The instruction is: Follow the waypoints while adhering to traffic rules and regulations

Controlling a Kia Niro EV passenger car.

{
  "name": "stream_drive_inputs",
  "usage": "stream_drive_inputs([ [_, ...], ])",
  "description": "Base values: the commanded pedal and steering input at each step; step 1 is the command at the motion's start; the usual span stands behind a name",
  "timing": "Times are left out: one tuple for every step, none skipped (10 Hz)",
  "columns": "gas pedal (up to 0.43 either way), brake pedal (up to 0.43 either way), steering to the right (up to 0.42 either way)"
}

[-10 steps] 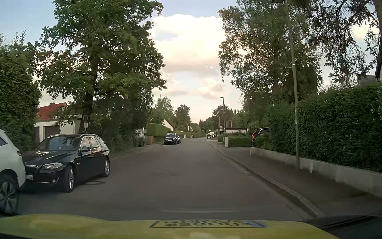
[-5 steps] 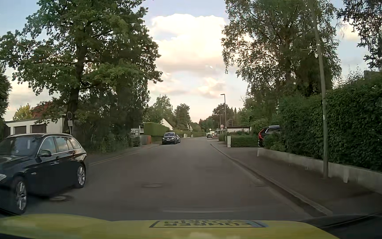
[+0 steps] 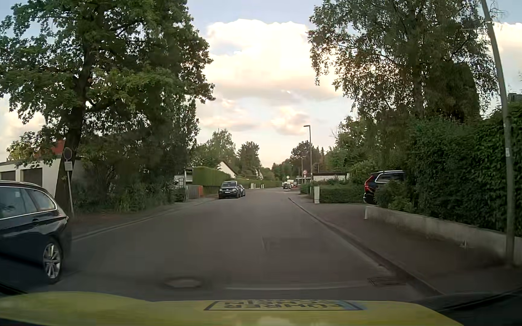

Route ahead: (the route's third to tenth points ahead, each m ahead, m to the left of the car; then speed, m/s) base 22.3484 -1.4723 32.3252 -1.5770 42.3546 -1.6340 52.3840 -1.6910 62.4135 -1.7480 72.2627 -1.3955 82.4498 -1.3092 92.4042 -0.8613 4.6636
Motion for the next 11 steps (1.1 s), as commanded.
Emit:
stream_drive_inputs([
  [0.059,0.000,0.000],
  [0.059,0.000,0.000],
  [0.059,0.000,0.000],
  [0.059,0.000,0.000],
  [0.059,0.000,0.000],
  [0.059,0.000,0.000],
  [0.059,0.000,0.000],
  [0.059,0.000,0.000],
  [0.059,0.000,0.000],
  [0.059,0.000,0.000],
  [0.059,0.000,0.000],
])
